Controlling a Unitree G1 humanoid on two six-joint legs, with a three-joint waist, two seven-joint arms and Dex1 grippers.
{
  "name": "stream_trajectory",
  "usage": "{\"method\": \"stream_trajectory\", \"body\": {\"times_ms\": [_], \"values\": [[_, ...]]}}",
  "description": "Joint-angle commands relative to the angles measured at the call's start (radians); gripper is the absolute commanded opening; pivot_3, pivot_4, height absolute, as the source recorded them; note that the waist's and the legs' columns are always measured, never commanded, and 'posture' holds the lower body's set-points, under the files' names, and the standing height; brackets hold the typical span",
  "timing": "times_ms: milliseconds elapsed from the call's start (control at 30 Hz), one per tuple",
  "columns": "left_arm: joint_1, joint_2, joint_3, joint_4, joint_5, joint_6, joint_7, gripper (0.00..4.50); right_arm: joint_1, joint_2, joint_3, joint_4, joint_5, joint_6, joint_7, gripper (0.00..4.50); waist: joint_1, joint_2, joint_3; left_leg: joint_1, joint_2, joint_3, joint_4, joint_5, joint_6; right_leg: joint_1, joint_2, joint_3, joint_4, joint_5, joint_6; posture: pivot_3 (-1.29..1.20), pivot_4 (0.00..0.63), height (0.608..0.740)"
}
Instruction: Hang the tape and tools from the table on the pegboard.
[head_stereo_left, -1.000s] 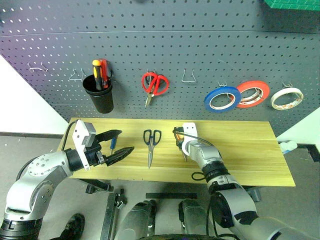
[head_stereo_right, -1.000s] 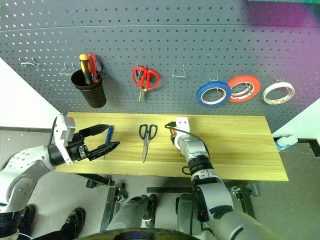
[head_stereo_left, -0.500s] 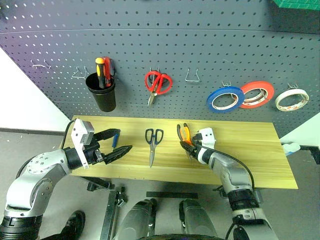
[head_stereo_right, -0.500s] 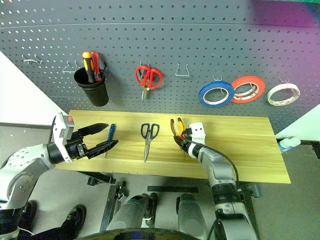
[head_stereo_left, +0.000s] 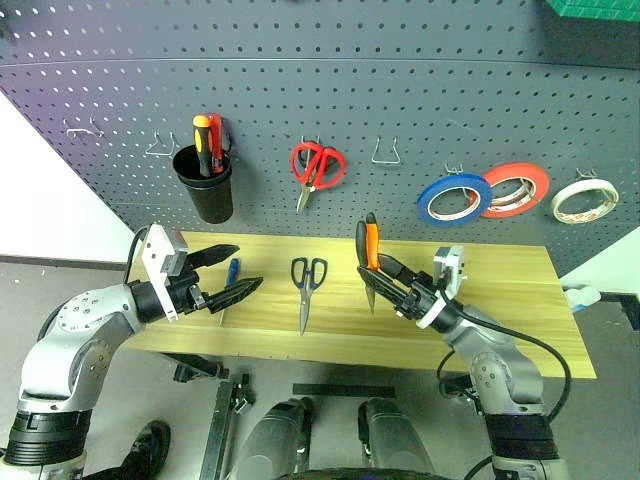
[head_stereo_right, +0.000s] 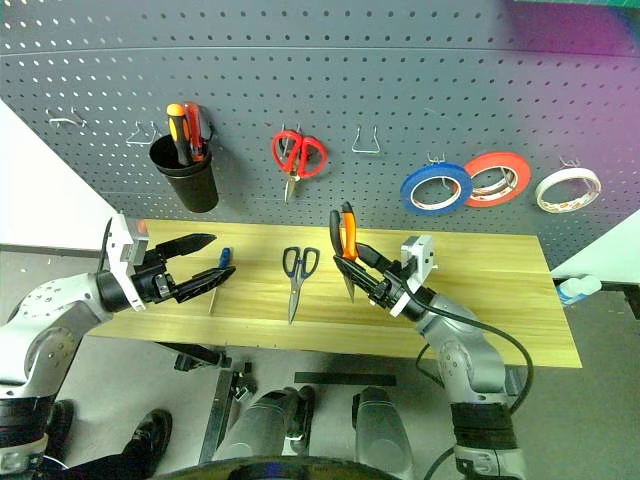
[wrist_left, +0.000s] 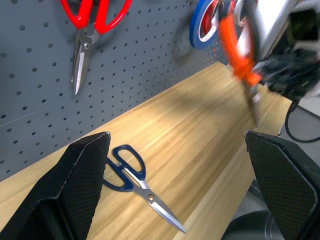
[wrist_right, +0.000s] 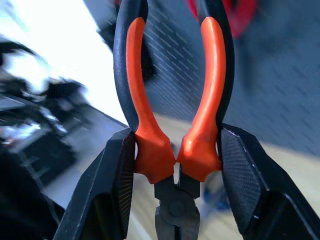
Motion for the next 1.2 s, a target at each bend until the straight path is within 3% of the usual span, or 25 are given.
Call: {"method": "stream_trajectory", "body": {"times_ms": [33,333,900,1200], "values": [[-0.029,-0.009,-0.010,0.006,0.012,-0.033,-0.008,4.50,-0.079,-0.004,-0.036,-0.061,0.064,-0.012,-0.019,2.12,-0.002,0.000,-0.001,0.000,0.000,0.000,0.000,0.000,0.000,0.000,0.000,0.000,0.000,0.000,0.000,-0.07,0.067,0.740],[-0.057,-0.047,-0.025,0.019,0.030,-0.055,0.011,4.50,-0.288,0.059,-0.065,-0.001,0.065,-0.061,-0.159,2.12,-0.003,-0.002,-0.009,0.000,0.000,0.000,0.001,0.005,-0.007,0.000,0.001,0.000,0.002,0.001,0.001,-0.06,0.051,0.740],[-0.050,-0.075,-0.025,0.013,0.044,-0.069,0.024,4.50,-0.565,0.210,0.032,0.345,-0.422,-0.402,-0.643,2.12,-0.006,-0.007,-0.023,0.001,0.001,0.000,0.002,0.011,-0.012,-0.002,0.003,0.001,0.011,0.003,-0.002,-0.04,0.053,0.740],[-0.037,-0.077,-0.024,0.004,0.043,-0.067,0.030,4.50,-0.671,0.207,-0.001,0.461,-0.446,-0.485,-0.723,2.12,-0.008,-0.007,-0.024,0.001,0.001,0.000,0.003,0.013,-0.014,-0.004,0.003,0.002,0.016,0.003,-0.003,-0.03,0.053,0.740]]}}
